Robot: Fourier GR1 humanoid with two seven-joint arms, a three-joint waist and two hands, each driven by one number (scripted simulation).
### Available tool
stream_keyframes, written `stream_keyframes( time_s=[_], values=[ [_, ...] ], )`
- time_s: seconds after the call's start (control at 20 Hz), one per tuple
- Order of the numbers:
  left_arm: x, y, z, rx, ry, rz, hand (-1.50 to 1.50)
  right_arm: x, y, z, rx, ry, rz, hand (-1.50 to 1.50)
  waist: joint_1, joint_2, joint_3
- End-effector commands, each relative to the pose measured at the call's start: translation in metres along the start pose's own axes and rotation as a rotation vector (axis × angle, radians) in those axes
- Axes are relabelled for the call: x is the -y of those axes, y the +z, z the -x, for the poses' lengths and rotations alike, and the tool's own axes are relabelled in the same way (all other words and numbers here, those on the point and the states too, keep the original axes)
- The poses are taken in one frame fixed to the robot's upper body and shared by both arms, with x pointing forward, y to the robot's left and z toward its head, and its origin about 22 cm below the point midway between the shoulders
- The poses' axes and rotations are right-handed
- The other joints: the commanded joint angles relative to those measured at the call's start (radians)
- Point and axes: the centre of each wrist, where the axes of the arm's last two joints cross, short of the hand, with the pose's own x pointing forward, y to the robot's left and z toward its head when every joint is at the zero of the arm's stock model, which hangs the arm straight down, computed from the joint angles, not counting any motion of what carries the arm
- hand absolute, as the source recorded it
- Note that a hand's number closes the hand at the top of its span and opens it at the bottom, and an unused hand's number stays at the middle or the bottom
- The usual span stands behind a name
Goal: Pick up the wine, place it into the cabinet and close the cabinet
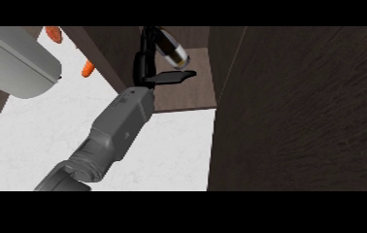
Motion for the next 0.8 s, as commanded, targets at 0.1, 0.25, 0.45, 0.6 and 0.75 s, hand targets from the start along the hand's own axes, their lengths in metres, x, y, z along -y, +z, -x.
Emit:
stream_keyframes(
  time_s=[0.1, 0.25, 0.45, 0.6, 0.75],
  values=[
    [-0.006, 0.020, 0.011, -0.071, 0.024, -0.026, -1.50, 0.006, 0.006, -0.002, -0.002, -0.018, 0.023, -1.50, 0.036, -0.012, 0.001],
    [0.001, 0.037, 0.014, -0.068, 0.040, -0.004, -1.50, -0.006, 0.009, -0.009, 0.002, 0.002, 0.015, -1.50, 0.024, -0.012, 0.000],
    [0.020, 0.072, 0.012, -0.089, 0.055, 0.037, -1.50, 0.003, 0.000, -0.006, -0.011, 0.025, 0.049, -1.50, 0.052, -0.010, 0.000],
    [0.042, 0.089, -0.003, -0.074, 0.037, 0.040, -1.50, 0.006, 0.014, -0.010, 0.009, 0.015, 0.058, -1.50, 0.070, -0.013, 0.001],
    [0.056, 0.115, -0.015, -0.036, 0.028, 0.038, -1.50, 0.008, 0.021, -0.012, 0.023, 0.027, 0.065, -1.50, 0.073, -0.014, 0.001]
  ],
)
